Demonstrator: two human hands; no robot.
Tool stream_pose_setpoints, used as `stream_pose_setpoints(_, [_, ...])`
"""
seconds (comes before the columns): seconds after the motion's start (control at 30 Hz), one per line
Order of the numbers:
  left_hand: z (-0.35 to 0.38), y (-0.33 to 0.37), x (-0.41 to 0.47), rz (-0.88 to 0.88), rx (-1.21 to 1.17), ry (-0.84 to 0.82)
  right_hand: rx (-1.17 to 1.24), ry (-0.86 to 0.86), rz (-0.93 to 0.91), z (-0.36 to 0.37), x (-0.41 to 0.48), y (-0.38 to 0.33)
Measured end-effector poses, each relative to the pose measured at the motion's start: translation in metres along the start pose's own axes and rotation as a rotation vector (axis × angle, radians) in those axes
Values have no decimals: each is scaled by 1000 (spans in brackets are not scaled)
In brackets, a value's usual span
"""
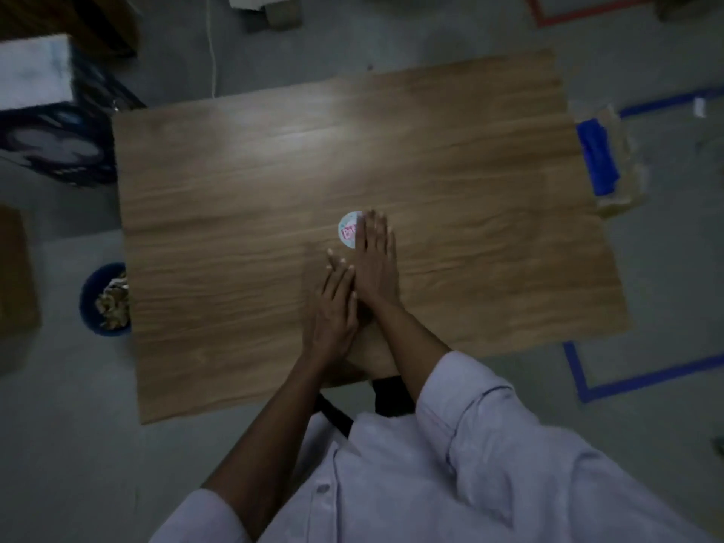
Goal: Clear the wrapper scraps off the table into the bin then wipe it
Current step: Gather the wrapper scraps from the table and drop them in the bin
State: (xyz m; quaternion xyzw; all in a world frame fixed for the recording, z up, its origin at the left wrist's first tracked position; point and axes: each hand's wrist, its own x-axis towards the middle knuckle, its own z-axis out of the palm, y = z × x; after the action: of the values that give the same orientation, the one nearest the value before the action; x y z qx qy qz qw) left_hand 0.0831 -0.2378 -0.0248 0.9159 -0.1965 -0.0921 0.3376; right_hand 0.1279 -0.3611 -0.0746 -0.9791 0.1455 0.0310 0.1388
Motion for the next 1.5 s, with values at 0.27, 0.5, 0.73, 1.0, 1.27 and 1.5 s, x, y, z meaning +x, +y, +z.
stream_pose_setpoints(0.27, [13, 8, 44, -210, -44, 119, 75, 99, 16, -7, 23, 10])
stream_pose_setpoints(0.5, [29, -4, 54, -242, -79, 117, -200, -35, 49, 4, 26, 10])
stream_pose_setpoints(0.73, [15, -16, 119, -315, -159, 149, -63, -15, -20, -6, 95, 4])
stream_pose_setpoints(1.0, [9, -24, 124, -304, -207, 102, 179, 65, -67, -19, 175, 9])
stream_pose_setpoints(1.27, [20, -14, 108, -369, -233, 104, 63, 203, -306, -14, 128, 19])
stream_pose_setpoints(1.5, [12, 8, 110, -434, -251, 225, 98, 91, -298, -46, 109, 4])
